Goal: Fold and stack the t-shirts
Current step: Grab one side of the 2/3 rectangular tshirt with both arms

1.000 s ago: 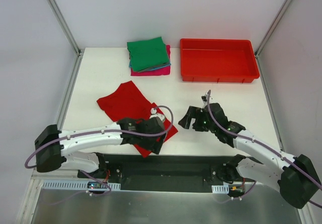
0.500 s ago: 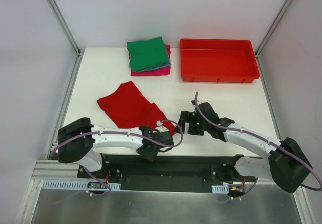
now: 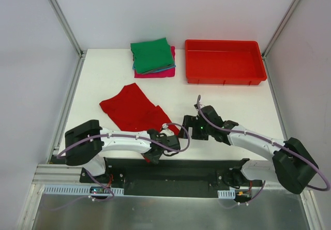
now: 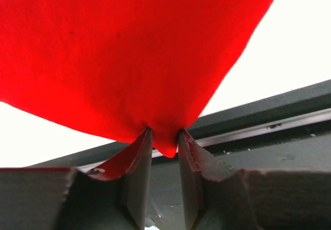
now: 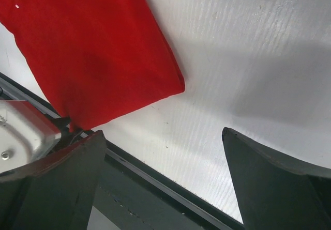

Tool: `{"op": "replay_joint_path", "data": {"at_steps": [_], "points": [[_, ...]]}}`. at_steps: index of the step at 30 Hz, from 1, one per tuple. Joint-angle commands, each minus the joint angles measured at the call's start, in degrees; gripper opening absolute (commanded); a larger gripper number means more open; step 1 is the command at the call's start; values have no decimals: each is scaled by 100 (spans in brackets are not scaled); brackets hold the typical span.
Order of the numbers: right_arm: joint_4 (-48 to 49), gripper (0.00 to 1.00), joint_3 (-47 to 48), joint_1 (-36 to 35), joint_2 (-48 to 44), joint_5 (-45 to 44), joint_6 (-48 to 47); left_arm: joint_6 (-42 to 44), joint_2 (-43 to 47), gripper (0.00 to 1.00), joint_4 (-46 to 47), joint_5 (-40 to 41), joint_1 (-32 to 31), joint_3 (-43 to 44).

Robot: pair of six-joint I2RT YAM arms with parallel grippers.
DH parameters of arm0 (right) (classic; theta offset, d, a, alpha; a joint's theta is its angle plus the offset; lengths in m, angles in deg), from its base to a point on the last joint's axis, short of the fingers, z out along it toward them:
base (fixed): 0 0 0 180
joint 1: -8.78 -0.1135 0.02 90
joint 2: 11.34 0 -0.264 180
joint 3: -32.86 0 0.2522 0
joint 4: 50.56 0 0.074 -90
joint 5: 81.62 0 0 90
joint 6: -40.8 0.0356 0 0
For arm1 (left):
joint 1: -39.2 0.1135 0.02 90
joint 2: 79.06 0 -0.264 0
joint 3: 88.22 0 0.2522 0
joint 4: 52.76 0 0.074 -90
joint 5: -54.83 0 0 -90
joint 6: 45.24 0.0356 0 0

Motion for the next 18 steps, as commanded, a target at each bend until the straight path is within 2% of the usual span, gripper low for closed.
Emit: {"op": "replay_joint_path", "data": {"at_steps": [1, 3, 5, 7, 13, 18], "points": [[154, 97, 342, -46, 195, 80, 32, -20, -196, 20, -200, 312, 65, 98], [163, 98, 439, -63, 415, 115, 33, -55, -205, 0, -209, 391, 118, 81], [268, 99, 562, -63, 669, 237, 24, -47, -161, 0, -209, 426, 162, 116], [295, 92, 703, -81, 985, 326, -37, -20, -73, 0, -200, 496, 153, 142], [339, 57, 844, -116, 1488, 476, 103, 15, 208, 0, -183, 427, 153, 55], [85, 40, 721, -125, 1418, -94, 103, 41, 419, 0, -130, 312, 144, -16]]}}
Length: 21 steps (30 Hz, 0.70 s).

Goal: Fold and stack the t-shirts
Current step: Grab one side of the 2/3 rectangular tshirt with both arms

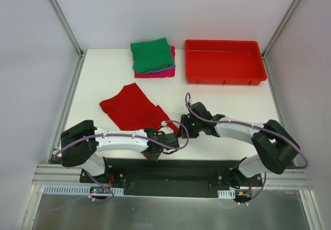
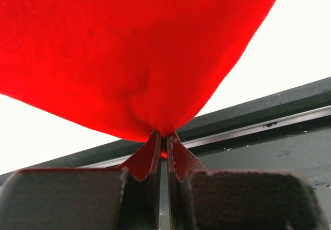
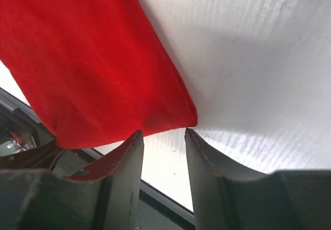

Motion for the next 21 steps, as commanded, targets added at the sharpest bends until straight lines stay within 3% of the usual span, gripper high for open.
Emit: {"op": "replay_joint_path", "data": {"at_steps": [1, 12, 18, 21], "points": [[-178, 38, 52, -33, -42, -482, 42, 94, 347, 0, 23, 159, 42, -86], [-47, 38, 351, -15, 617, -703, 244, 165, 435, 0, 137, 62, 33, -192], [7, 9, 272, -24, 635, -791, 244, 156, 558, 0, 155, -16, 33, -157], [-212, 1, 184, -24, 258, -922, 139, 217, 716, 0, 181, -314, -46, -25]]}}
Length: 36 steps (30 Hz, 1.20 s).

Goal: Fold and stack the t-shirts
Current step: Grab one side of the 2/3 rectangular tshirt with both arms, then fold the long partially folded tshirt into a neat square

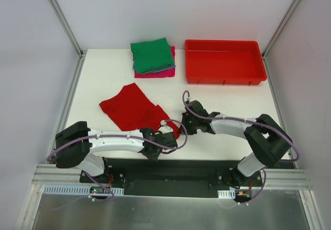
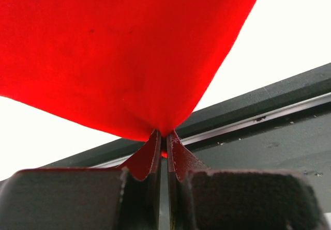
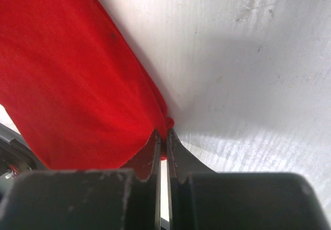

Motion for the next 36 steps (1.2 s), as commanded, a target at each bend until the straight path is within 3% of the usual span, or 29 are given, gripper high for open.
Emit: {"op": "replay_joint_path", "data": {"at_steps": [1, 7, 13, 17, 25, 36], "points": [[-503, 1, -170, -15, -557, -470, -150, 156, 386, 0, -9, -318, -157, 187], [-1996, 1, -284, 502, -1929, -655, -510, 603, 360, 0, 70, -432, -958, 1083], [-3702, 1, 145, 1091, -3300, -1200, -1213, 1034, -17, 0, 281, -853, -976, 2120], [-4510, 1, 628, 1583, -3680, -1331, -1573, 1237, -211, 0, 457, -1065, -976, 2648], [-4952, 1, 1674, 1786, -3321, -1517, -1987, 1097, -159, 0, 922, -1267, -801, 2755], [-4662, 1, 2659, 1699, -2240, -1077, -1864, 543, 720, 0, 1441, -1856, 166, 1517]]}}
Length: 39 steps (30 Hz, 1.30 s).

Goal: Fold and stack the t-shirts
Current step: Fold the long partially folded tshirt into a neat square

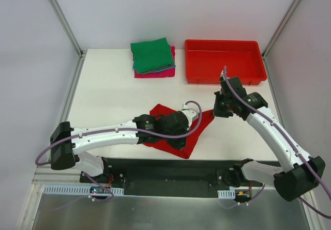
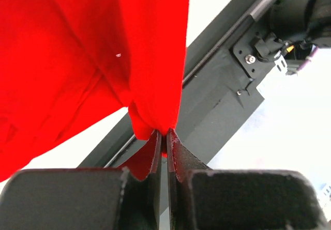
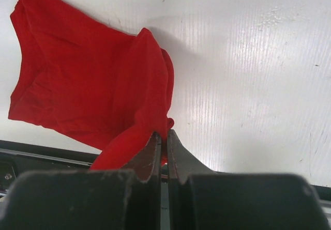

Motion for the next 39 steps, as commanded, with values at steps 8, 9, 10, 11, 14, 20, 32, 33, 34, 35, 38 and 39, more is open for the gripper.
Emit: {"op": "replay_joint_path", "data": {"at_steps": [8, 9, 10, 11, 14, 20, 32, 33, 34, 35, 38, 39], "points": [[113, 1, 1363, -698, 1172, -595, 132, -450, 1378, 0, 253, -203, 625, -1203], [131, 1, 1521, -768, 1322, -622, 141, -485, 1474, 0, 253, -185, 704, -1282], [140, 1, 1635, -847, 1436, -648, 141, -529, 1588, 0, 253, -168, 748, -1387], [140, 1, 1784, -917, 1585, -666, 141, -556, 1703, 0, 244, -141, 801, -1458], [140, 1, 2206, -1076, 1981, -718, 158, -591, 2124, 0, 244, 43, 933, -1713], [70, 1, 3085, -1366, 2834, -753, 115, -652, 2521, 0, -72, 79, 1389, -2047], [394, 1, 4194, -1647, 4196, -762, 44, -776, 2478, 0, -661, 316, 2198, -2329], [430, 1, 4246, -1665, 4275, -745, 44, -776, 2434, 0, -679, 272, 2233, -2355], [456, 1, 4290, -1674, 4372, -719, 44, -784, 2407, 0, -688, 255, 2277, -2381], [509, 1, 4317, -1683, 4451, -701, 36, -802, 2363, 0, -705, 246, 2330, -2408], [623, 1, 4396, -1692, 4715, -666, 62, -855, 2276, 0, -740, 254, 2462, -2487], [641, 1, 4448, -1692, 4820, -648, 70, -855, 2240, 0, -740, 254, 2523, -2504]]}}
